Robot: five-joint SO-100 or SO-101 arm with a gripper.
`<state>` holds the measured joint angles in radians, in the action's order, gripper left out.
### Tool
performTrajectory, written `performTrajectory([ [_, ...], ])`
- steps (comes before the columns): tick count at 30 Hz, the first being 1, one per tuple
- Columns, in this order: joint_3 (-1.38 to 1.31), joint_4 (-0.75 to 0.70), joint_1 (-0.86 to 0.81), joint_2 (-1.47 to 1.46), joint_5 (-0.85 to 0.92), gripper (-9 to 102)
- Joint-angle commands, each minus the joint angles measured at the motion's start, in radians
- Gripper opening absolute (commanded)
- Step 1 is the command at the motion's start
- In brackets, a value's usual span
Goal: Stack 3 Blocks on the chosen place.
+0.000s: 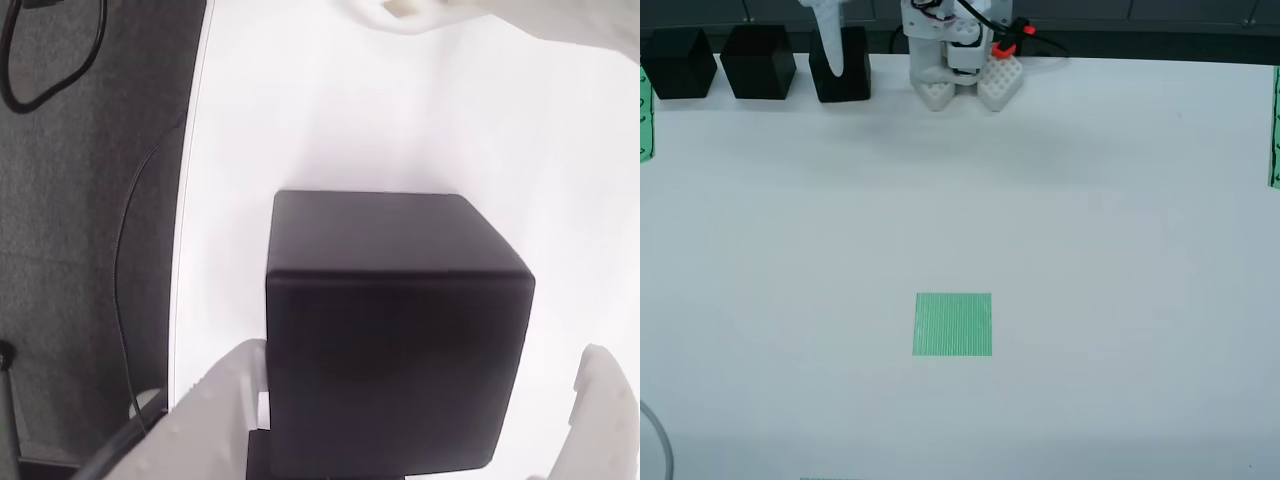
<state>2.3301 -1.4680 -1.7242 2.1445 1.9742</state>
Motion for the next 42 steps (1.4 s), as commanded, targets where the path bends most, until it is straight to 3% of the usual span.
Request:
performTrajectory([
  [1,0.011,0.015,0.006,0.015,-0.003,38],
  [10,0.041,0.015,0.032,0.017,-0.011,18],
  [16,0.018,0.017,0.104,0.005,-0.140,15],
  [26,-0.186,-0.025,0.419,-0.115,-0.508,15],
  [35,-0.471,-0.071,0.749,-0.252,-0.643,15],
  [42,-0.657,-0.058,1.005,-0.382,-1.022,15],
])
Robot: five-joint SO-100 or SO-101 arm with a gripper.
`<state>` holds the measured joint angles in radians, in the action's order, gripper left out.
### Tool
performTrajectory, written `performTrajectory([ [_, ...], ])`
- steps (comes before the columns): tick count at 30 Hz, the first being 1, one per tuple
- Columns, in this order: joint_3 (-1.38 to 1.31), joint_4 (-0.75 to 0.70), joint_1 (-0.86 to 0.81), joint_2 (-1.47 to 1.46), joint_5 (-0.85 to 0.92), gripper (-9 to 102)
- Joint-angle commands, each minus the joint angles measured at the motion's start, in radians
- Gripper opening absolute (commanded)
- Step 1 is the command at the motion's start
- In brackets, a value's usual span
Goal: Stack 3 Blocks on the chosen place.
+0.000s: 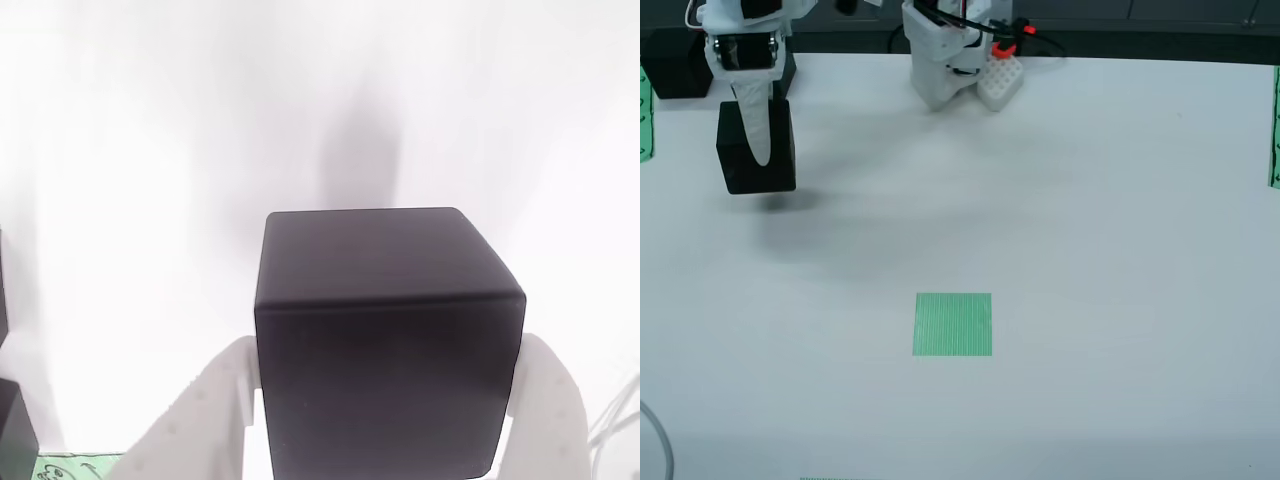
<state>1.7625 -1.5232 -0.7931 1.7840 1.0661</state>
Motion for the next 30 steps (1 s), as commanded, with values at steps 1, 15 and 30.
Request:
performTrajectory([
  [1,-0.106,-0.006,0.114,-0.040,-0.173,15],
  [15,-0.402,-0.048,0.600,-0.302,-0.788,15],
  [30,-0.469,-0.037,0.787,-0.483,-0.945,15],
])
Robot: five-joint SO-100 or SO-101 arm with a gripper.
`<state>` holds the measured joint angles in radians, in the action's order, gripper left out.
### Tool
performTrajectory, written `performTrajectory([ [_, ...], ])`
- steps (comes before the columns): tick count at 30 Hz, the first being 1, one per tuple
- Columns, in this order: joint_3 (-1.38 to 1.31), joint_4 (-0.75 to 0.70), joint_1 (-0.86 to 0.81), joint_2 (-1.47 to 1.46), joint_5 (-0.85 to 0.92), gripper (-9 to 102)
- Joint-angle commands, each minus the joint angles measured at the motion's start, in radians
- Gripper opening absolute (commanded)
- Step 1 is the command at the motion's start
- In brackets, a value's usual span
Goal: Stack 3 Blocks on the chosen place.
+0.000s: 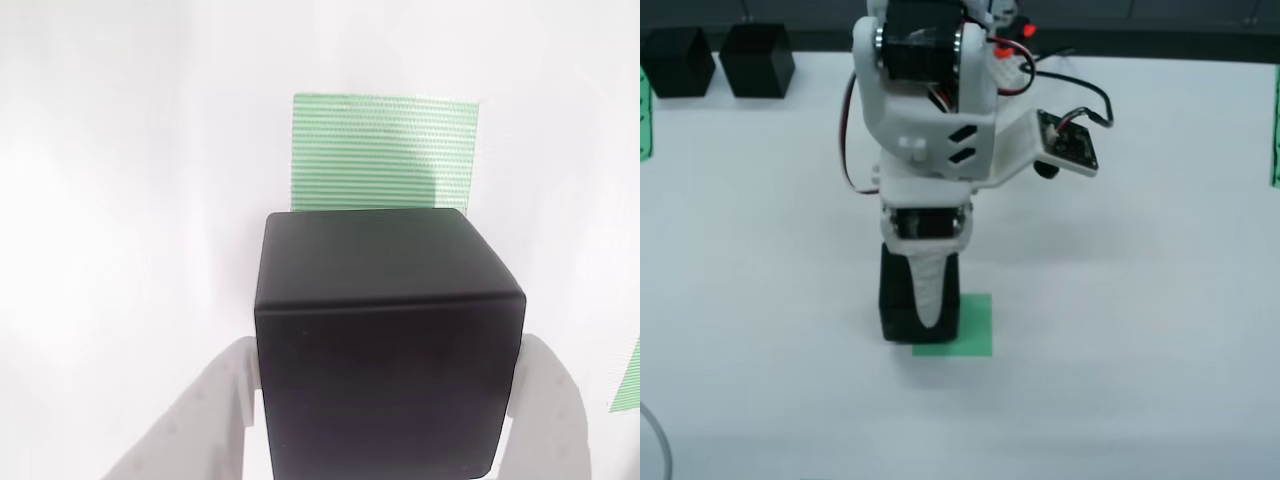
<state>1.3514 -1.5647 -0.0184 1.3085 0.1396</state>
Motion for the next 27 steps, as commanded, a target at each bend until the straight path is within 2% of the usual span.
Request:
performTrajectory([
  [1,-0.069,0.005,0.017,-0.023,-0.028,15],
  [27,-0.081,-0.002,0.121,-0.069,-0.115,15],
])
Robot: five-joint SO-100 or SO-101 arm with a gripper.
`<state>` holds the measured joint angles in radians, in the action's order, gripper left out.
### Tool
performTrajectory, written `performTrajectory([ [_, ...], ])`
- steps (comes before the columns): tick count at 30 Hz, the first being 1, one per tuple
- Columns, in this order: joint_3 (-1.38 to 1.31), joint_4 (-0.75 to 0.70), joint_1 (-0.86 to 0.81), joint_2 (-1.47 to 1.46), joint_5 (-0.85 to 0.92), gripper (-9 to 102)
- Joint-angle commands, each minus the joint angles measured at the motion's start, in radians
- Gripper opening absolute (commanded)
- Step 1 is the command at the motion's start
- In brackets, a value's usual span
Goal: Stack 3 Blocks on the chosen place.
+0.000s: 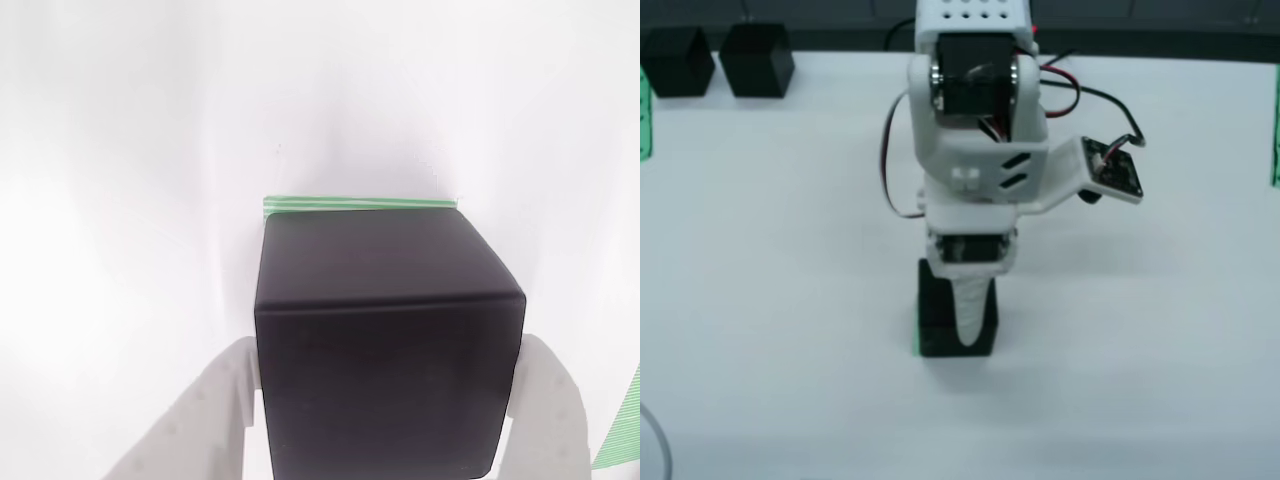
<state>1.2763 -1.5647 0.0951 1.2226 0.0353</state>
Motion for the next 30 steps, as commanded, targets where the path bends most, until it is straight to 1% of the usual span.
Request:
performTrajectory([
  [1,-0.005,-0.002,0.011,0.017,-0.012,15],
  [4,-0.003,0.000,0.012,0.020,-0.015,15],
  [9,0.015,0.008,0.003,0.026,-0.015,19],
  [13,0.026,0.008,0.002,0.034,-0.005,23],
  [15,0.026,0.008,0.002,0.037,0.000,28],
  [20,0.029,0.009,-0.005,0.038,0.003,30],
  [24,0.034,0.008,-0.008,0.055,0.018,35],
  [27,0.043,0.003,-0.011,0.071,0.032,35],
  [30,0.066,0.000,-0.018,0.104,0.057,40],
])
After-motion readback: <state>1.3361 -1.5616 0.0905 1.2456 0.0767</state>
